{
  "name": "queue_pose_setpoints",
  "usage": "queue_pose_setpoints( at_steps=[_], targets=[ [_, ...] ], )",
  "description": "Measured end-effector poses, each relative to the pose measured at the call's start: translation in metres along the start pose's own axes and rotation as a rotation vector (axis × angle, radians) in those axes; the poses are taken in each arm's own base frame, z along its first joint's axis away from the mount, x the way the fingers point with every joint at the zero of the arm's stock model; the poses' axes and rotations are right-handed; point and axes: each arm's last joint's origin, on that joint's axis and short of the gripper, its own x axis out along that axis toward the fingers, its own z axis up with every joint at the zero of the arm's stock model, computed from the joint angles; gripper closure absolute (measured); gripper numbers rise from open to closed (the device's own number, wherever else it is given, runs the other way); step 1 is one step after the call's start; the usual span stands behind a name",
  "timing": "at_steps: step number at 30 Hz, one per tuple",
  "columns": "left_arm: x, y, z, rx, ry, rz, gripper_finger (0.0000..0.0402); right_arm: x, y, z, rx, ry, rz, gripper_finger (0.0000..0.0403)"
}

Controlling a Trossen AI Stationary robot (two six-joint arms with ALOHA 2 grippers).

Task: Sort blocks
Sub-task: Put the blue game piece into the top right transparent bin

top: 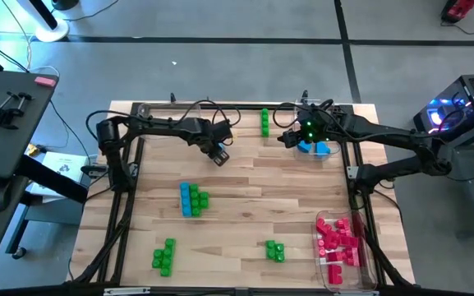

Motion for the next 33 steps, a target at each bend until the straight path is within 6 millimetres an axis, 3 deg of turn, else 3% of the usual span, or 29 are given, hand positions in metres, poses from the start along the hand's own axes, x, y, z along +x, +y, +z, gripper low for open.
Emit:
queue_pose_setpoints(
  at_steps=[7,15,18,23,33],
  targets=[
    [-0.046,0.003,0.002,0.074,-0.127,-0.113,0.0323,-0.001,0.011,0.005,-0.032,-0.047,0.126,0.0165],
    [-0.127,-0.002,-0.011,0.396,-0.427,-0.266,0.0323,-0.021,0.061,0.009,-0.246,-0.198,0.639,0.0165],
    [-0.146,-0.011,-0.022,0.525,-0.501,-0.299,0.0323,-0.027,0.076,0.0,-0.396,-0.275,0.694,0.0165],
    [-0.152,-0.033,-0.034,0.64,-0.535,-0.335,0.0323,-0.021,0.096,-0.025,-0.653,-0.369,0.575,0.0165],
    [-0.134,-0.066,-0.036,0.659,-0.521,-0.382,0.0323,0.016,0.124,-0.064,-0.844,-0.338,0.451,0.0165]
  ],
)
